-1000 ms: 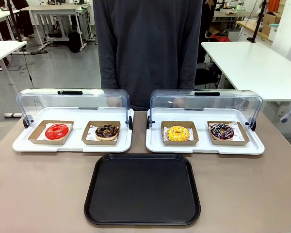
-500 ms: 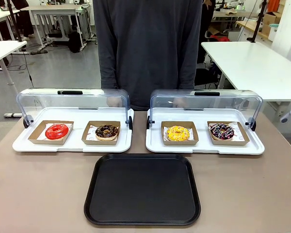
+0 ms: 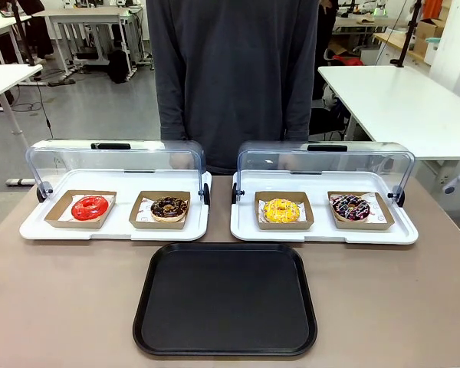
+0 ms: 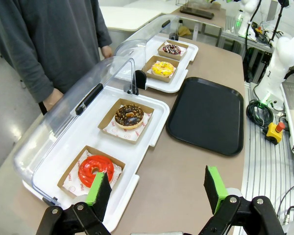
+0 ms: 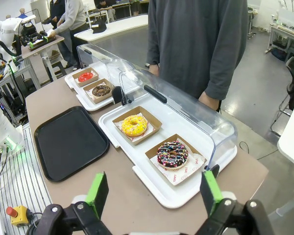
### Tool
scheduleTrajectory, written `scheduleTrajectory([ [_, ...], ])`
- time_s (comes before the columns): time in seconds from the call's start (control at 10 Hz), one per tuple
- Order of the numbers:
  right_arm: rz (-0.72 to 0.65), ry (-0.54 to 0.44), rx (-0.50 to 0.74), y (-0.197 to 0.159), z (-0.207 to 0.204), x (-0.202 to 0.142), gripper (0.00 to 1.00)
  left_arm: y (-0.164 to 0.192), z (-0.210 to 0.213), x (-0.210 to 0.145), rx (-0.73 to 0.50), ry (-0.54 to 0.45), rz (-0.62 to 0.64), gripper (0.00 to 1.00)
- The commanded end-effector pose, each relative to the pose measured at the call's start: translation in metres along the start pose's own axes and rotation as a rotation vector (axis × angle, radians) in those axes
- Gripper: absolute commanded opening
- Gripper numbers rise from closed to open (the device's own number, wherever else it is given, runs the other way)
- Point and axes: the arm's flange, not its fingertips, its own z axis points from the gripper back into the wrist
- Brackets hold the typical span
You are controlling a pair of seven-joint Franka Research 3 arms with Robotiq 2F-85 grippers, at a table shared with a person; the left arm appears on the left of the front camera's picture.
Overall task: Move the third donut from the left to the tray.
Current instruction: Pick up the Paper togo box containing the Donut indicated by the person and place it on the Handle tray.
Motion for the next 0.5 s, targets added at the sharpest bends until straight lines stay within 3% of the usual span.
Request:
scheduleTrajectory([
  [0.0,0.024,-0.026,-0.002,-0.0039,0.0,0.0029,1.0,0.0,0.0016,0.0007,-0.006,-0.006,-0.012,1.0],
  [0.4,0.024,-0.026,-0.002,-0.0039,0.0,0.0029,1.0,0.0,0.0016,0.0007,-0.006,-0.006,-0.012,1.0],
])
